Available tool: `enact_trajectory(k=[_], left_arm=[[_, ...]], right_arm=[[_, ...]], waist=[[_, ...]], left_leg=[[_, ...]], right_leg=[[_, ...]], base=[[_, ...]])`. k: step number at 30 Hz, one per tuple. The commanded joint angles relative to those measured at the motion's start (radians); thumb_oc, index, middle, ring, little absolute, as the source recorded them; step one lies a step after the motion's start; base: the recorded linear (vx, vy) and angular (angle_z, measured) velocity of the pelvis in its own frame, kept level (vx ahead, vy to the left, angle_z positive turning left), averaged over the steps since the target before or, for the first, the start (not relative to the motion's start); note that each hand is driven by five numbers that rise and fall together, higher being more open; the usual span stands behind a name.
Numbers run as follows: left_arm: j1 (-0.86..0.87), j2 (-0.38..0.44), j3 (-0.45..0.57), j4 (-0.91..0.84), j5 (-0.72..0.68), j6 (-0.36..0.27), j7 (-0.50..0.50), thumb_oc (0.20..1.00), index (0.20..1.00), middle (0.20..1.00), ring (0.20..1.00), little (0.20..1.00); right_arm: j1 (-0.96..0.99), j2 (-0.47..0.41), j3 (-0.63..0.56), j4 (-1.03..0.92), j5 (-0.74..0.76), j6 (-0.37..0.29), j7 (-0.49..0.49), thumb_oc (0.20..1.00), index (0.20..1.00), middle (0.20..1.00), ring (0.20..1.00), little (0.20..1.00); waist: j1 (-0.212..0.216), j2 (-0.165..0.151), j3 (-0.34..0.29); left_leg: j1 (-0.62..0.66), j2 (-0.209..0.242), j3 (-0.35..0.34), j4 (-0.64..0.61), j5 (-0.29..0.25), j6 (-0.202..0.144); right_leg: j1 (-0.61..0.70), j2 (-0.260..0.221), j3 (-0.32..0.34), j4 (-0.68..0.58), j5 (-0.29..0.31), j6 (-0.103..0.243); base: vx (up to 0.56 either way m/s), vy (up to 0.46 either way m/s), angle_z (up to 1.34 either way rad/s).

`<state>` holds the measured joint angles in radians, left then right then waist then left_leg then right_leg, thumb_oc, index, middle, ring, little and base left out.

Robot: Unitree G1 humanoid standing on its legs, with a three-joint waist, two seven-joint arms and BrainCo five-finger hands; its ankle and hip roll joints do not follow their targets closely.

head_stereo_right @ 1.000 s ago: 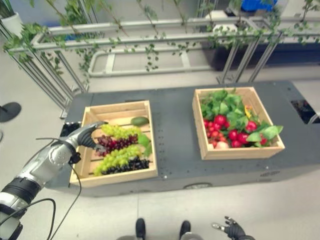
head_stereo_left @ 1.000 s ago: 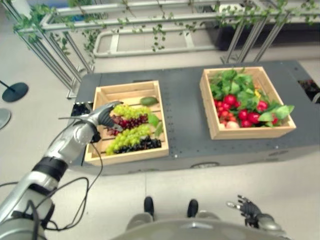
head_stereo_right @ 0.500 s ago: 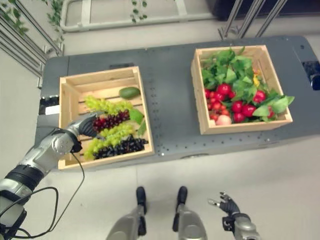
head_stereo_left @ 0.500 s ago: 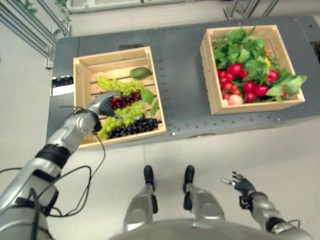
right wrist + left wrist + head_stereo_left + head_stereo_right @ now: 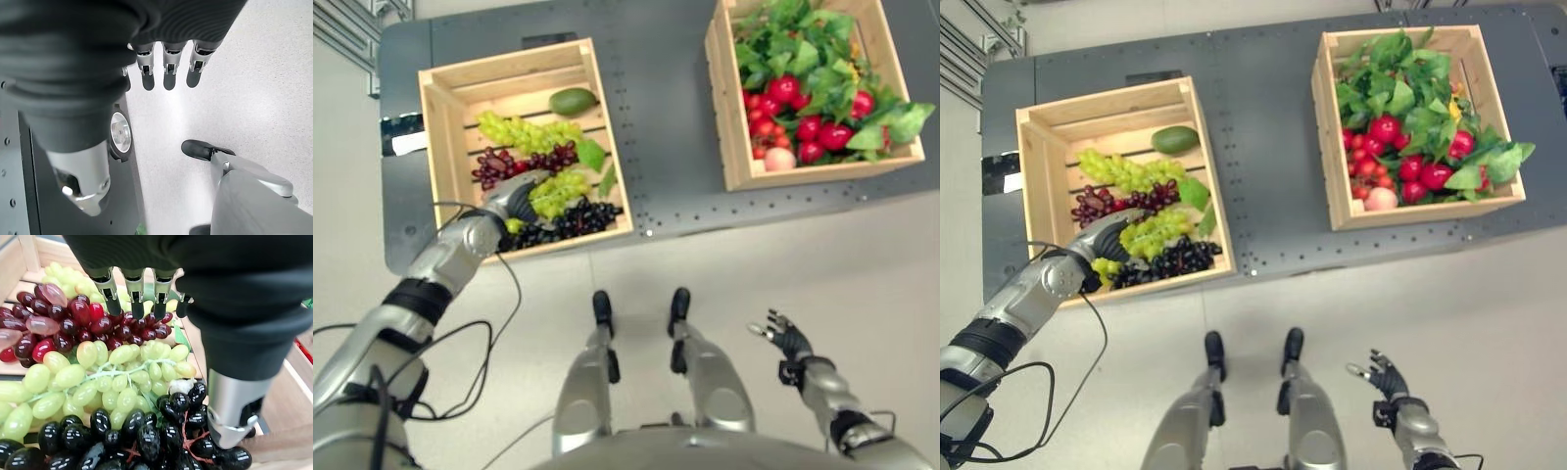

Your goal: Pick up the fruits from the basket on one side to the basket on the other side

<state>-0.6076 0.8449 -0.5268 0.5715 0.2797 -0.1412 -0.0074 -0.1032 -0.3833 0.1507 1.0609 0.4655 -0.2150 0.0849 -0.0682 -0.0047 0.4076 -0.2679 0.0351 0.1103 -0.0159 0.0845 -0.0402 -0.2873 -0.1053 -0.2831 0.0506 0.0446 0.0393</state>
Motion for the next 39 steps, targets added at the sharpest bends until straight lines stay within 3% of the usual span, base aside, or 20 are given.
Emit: enact_trajectory(k=[1, 17, 19, 20, 22, 23, 24, 26, 28, 29, 30, 39], left_arm=[[-0.037, 0.011, 0.056, 0.010, -0.022, -0.004, 0.033, 1.000, 1.000, 1.000, 1.000, 1.000], [-0.075, -0.033, 0.024, 0.127, 0.021, 0.012, 0.070, 1.000, 1.000, 1.000, 1.000, 1.000], [-0.090, -0.037, 0.017, 0.164, 0.031, 0.017, 0.079, 1.000, 1.000, 1.000, 1.000, 1.000], [-0.102, -0.039, 0.018, 0.178, 0.033, 0.022, 0.086, 1.000, 1.000, 1.000, 1.000, 1.000], [-0.128, -0.046, 0.009, 0.216, 0.041, 0.029, 0.101, 1.000, 1.000, 1.000, 1.000, 1.000], [-0.130, -0.046, 0.009, 0.216, 0.041, 0.029, 0.102, 1.000, 1.000, 1.000, 1.000, 1.000], [-0.138, -0.047, 0.005, 0.232, 0.042, 0.030, 0.106, 1.000, 1.000, 1.000, 1.000, 1.000], [-0.160, -0.056, -0.002, 0.268, 0.042, 0.033, 0.118, 1.000, 1.000, 1.000, 1.000, 1.000], [-0.185, -0.046, -0.017, 0.273, 0.040, 0.033, 0.120, 1.000, 1.000, 1.000, 1.000, 1.000], [-0.187, -0.045, -0.017, 0.273, 0.040, 0.032, 0.120, 1.000, 1.000, 1.000, 1.000, 1.000], [-0.187, -0.042, -0.017, 0.279, 0.037, 0.032, 0.122, 1.000, 1.000, 1.000, 1.000, 1.000], [-0.224, -0.043, -0.032, 0.326, 0.034, 0.032, 0.141, 1.000, 1.000, 1.000, 1.000, 1.000]], right_arm=[[0.026, -0.034, -0.007, -0.043, 0.046, -0.040, -0.014, 1.000, 1.000, 1.000, 1.000, 1.000], [0.068, -0.057, -0.024, -0.205, 0.068, -0.066, -0.007, 1.000, 1.000, 1.000, 1.000, 1.000], [0.078, -0.064, -0.026, -0.230, 0.072, -0.068, -0.002, 1.000, 1.000, 1.000, 1.000, 1.000], [0.079, -0.066, -0.028, -0.236, 0.074, -0.070, -0.001, 1.000, 1.000, 1.000, 1.000, 1.000], [0.071, -0.067, -0.028, -0.233, 0.076, -0.074, -0.003, 1.000, 1.000, 1.000, 1.000, 1.000], [0.071, -0.067, -0.029, -0.234, 0.076, -0.074, -0.003, 1.000, 1.000, 1.000, 1.000, 1.000], [0.068, -0.068, -0.025, -0.228, 0.075, -0.073, -0.003, 1.000, 1.000, 1.000, 1.000, 1.000], [0.060, -0.069, -0.024, -0.226, 0.079, -0.075, -0.005, 1.000, 1.000, 1.000, 1.000, 1.000], [0.055, -0.072, -0.020, -0.228, 0.083, -0.079, -0.009, 1.000, 1.000, 1.000, 1.000, 1.000], [0.054, -0.072, -0.021, -0.229, 0.083, -0.079, -0.009, 1.000, 1.000, 1.000, 1.000, 1.000], [0.053, -0.069, -0.017, -0.230, 0.083, -0.081, -0.010, 1.000, 1.000, 1.000, 1.000, 1.000], [0.047, -0.065, -0.004, -0.241, 0.082, -0.083, -0.006, 1.000, 1.000, 1.000, 1.000, 1.000]], waist=[[-0.012, -0.030, -0.044], [-0.037, -0.063, -0.013], [-0.039, -0.062, -0.016], [-0.044, -0.071, -0.012], [-0.045, -0.069, -0.018], [-0.048, -0.075, -0.013], [-0.047, -0.069, -0.018], [-0.052, -0.075, -0.014], [-0.052, -0.071, -0.015], [-0.055, -0.077, -0.011], [-0.053, -0.072, -0.014], [-0.058, -0.072, -0.015]], left_leg=[[-0.077, -0.051, 0.013, 0.179, -0.152, 0.056], [-0.129, -0.042, 0.017, 0.164, -0.127, 0.056], [-0.122, -0.035, 0.010, 0.162, -0.152, 0.050], [-0.138, -0.038, 0.021, 0.162, -0.127, 0.056], [-0.133, -0.030, 0.011, 0.156, -0.150, 0.050], [-0.146, -0.035, 0.022, 0.158, -0.125, 0.056], [-0.135, -0.030, 0.010, 0.154, -0.149, 0.049], [-0.150, -0.034, 0.022, 0.153, -0.124, 0.055], [-0.147, -0.028, 0.011, 0.152, -0.149, 0.049], [-0.160, -0.033, 0.022, 0.154, -0.124, 0.055], [-0.150, -0.026, 0.011, 0.156, -0.153, 0.050], [-0.160, -0.028, 0.009, 0.152, -0.154, 0.052]], right_leg=[[-0.088, -0.023, -0.003, 0.091, -0.017, 0.053], [-0.142, -0.010, -0.014, 0.072, 0.008, 0.059], [-0.140, 0.001, -0.005, 0.071, -0.006, 0.072], [-0.150, -0.006, -0.016, 0.064, 0.017, 0.064], [-0.146, 0.006, -0.006, 0.056, 0.004, 0.078], [-0.155, -0.002, -0.016, 0.053, 0.024, 0.068], [-0.147, 0.007, -0.005, 0.051, 0.006, 0.078], [-0.159, 0.001, -0.016, 0.045, 0.027, 0.069], [-0.155, 0.012, -0.005, 0.044, 0.008, 0.080], [-0.165, 0.003, -0.015, 0.042, 0.027, 0.069], [-0.157, 0.014, -0.006, 0.045, 0.007, 0.080], [-0.168, 0.016, -0.004, 0.048, 0.004, 0.081]], base=[[0.00, 0.000, 0.00], [0.00, -0.003, -0.01], [0.05, -0.002, -0.04], [0.01, -0.001, -0.03], [0.02, 0.002, -0.03], [0.02, 0.004, -0.04], [0.03, 0.015, -0.07], [0.03, 0.020, -0.07], [0.02, 0.010, -0.08], [0.03, -0.002, -0.08], [0.03, -0.001, -0.03], [0.02, 0.004, 0.00]])
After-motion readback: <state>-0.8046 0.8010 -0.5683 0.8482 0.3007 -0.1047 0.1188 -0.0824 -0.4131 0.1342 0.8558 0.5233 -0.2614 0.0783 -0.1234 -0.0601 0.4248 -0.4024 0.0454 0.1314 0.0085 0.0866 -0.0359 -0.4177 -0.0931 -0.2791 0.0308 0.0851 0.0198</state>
